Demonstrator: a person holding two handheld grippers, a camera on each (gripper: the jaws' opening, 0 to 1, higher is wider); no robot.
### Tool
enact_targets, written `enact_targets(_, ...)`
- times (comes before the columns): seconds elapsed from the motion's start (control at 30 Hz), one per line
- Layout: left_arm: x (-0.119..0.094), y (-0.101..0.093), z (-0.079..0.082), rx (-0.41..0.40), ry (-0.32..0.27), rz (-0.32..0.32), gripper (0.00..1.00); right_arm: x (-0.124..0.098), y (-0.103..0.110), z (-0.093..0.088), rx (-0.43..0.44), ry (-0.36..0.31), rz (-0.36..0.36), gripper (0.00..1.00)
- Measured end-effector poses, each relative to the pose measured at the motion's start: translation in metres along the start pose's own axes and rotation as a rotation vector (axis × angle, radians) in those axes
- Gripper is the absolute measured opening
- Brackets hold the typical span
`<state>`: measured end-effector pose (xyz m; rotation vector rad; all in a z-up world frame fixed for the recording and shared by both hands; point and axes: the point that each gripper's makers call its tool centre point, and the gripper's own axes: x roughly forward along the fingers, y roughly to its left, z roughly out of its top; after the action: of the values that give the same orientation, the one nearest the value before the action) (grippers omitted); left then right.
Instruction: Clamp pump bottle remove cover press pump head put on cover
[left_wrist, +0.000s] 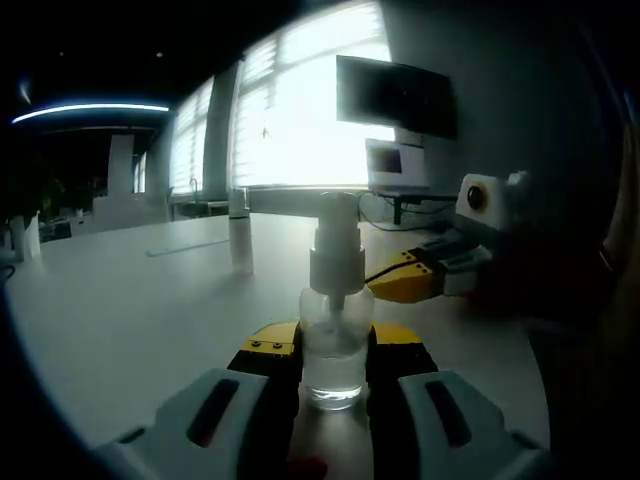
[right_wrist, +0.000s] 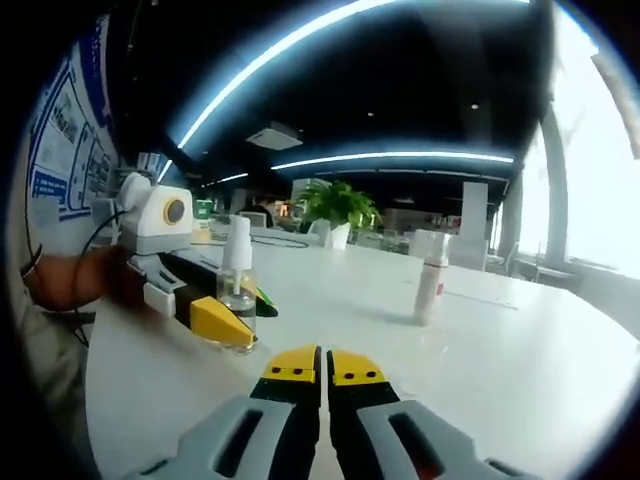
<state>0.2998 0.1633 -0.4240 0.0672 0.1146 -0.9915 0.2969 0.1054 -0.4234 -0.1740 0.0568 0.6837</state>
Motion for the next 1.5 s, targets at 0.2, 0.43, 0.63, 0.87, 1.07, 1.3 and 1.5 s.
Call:
enact_targets(0.2, 0.0, 0.0, 0.0, 0.0, 0.0, 0.0, 0.16, 0.001, 0.005, 0.0, -0.041, 0.011, 0.003, 0.0)
enact_targets(0.43, 0.0, 0.003, -0.001, -0.001, -0.001, 0.0, 0.16, 0.001, 0.004, -0.001, -0.045, 0.012, 0.001, 0.0)
enact_targets(0.63, 0.0, 0.003, -0.001, -0.003, -0.001, 0.0, 0.16, 0.002, 0.009, 0.0, -0.051, 0.017, 0.025, 0.0)
enact_targets(0.87, 0.0, 0.001, -0.001, -0.005, -0.001, -0.001, 0.16, 0.005, 0.015, 0.001, -0.084, 0.033, 0.036, 0.0)
enact_targets(1.07, 0.0, 0.0, 0.0, -0.004, -0.001, -0.001, 0.16, 0.004, 0.013, 0.007, -0.134, 0.02, 0.02, 0.0)
enact_targets(1.3, 0.0, 0.0, 0.0, -0.004, -0.001, -0.001, 0.16, 0.003, 0.013, 0.027, -0.147, 0.022, 0.031, 0.0)
enact_targets(1.5, 0.0, 0.002, -0.001, -0.003, -0.001, -0.001, 0.16, 0.003, 0.011, 0.043, -0.165, 0.066, 0.046, 0.0)
